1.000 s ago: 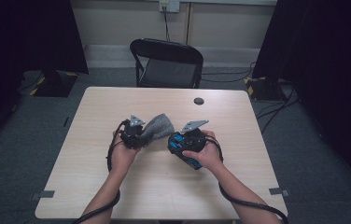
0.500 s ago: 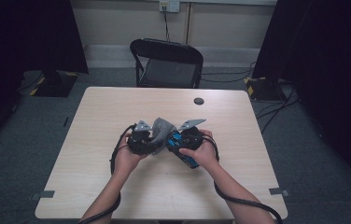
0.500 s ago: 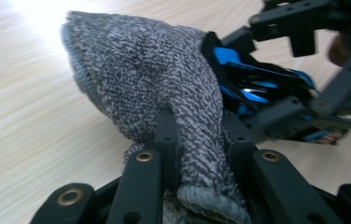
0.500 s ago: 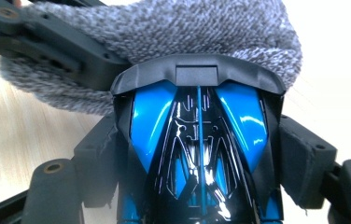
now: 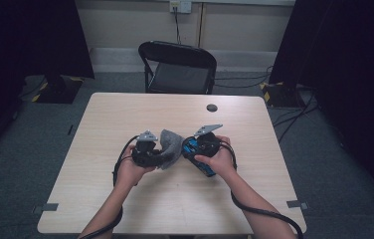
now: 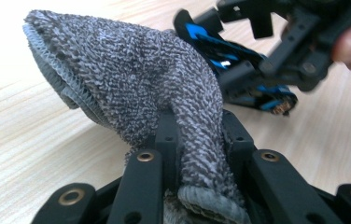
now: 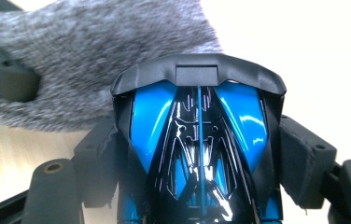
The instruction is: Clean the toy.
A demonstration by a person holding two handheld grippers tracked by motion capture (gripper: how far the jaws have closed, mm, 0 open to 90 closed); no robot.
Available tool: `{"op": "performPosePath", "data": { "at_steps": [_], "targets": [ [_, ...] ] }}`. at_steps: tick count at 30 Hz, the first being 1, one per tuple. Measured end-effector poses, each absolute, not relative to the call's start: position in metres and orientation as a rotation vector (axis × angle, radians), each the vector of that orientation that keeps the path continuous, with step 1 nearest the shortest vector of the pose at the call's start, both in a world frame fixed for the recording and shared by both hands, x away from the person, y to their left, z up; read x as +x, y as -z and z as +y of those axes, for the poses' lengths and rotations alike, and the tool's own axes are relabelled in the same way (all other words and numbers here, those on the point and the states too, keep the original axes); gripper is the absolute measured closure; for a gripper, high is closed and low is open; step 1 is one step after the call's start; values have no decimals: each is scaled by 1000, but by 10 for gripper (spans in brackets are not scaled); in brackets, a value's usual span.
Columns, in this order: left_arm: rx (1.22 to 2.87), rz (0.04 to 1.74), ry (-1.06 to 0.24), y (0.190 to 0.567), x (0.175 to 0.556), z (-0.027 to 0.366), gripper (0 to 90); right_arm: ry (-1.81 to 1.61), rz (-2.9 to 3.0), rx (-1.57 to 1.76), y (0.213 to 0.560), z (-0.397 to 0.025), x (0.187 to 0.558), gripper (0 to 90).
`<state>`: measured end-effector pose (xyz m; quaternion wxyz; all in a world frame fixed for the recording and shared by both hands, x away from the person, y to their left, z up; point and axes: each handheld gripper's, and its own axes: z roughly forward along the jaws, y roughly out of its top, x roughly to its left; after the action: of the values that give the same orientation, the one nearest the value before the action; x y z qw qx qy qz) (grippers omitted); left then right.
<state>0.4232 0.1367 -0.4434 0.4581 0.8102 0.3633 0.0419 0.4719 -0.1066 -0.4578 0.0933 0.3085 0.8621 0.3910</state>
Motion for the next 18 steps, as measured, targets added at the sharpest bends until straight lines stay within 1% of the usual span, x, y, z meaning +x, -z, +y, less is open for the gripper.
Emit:
{"op": "performPosePath", "data": {
  "at_steps": [9,13,18],
  "targets": [
    [1998,868,-93,441,420,139,734,-1131,2536,945,453,-113,480,258],
    [1991,879,-95,440,419,143,733,-1129,2530,965,453,-116,484,258],
    [1995,912,-128,438,419,156,732,-1123,2512,989,451,-124,489,258]
  ]
}}
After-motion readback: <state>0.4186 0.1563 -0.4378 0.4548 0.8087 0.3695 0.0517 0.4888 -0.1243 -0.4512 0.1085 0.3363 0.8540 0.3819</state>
